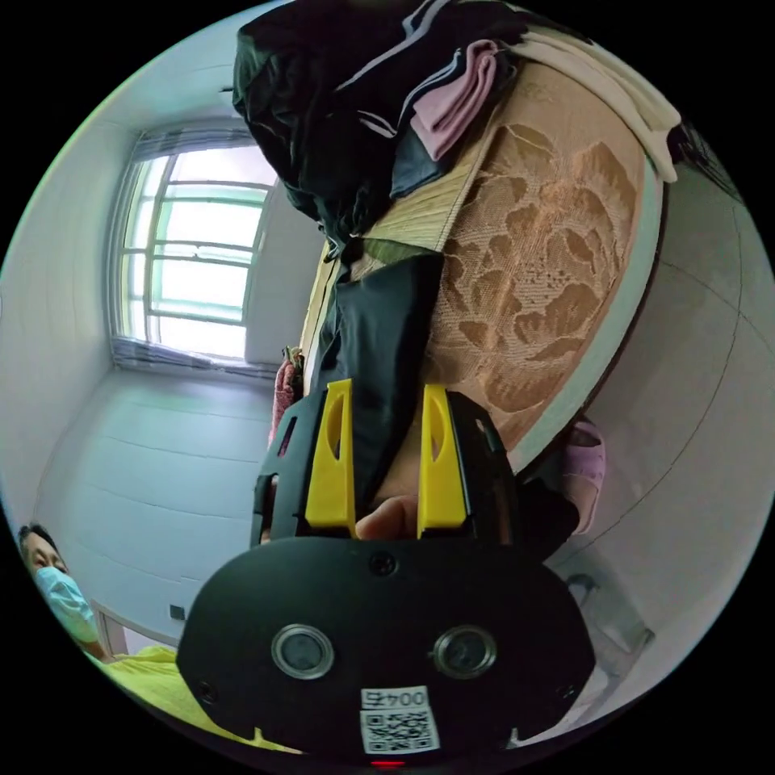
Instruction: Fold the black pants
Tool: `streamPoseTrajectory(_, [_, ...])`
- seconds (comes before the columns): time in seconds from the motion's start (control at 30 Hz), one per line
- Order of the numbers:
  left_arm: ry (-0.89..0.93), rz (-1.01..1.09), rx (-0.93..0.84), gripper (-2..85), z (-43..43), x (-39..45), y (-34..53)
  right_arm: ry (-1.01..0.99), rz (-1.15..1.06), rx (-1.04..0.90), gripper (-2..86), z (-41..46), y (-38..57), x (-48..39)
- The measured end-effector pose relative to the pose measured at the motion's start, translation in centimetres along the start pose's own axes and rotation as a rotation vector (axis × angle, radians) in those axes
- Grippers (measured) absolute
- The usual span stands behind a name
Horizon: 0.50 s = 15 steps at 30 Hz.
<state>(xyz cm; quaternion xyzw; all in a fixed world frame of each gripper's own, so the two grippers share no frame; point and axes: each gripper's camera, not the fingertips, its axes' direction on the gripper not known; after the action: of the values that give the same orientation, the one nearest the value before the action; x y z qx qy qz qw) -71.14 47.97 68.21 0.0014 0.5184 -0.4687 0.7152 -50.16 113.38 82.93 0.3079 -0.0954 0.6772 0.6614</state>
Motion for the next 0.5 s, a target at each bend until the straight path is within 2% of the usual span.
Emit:
streamPoseTrajectory(0.17, [0.019, 0.001, 0.005, 6.1, -0.3, -0.5, 0.3, 0.116, -0.108, -0.056, 10.5, 1.0, 0.6, -2.2])
streamPoseTrajectory(0.33, [0.027, 0.029, 0.004, 5.7, -0.5, -0.6, 0.6, 0.086, -0.17, -0.023, 9.1, -0.3, -0.1, -2.7])
streamPoseTrajectory(0.5, [0.063, 0.083, 0.04, 5.6, -0.6, -1.2, 1.1, 0.237, -0.301, -0.078, 6.5, 1.1, 0.0, -4.0])
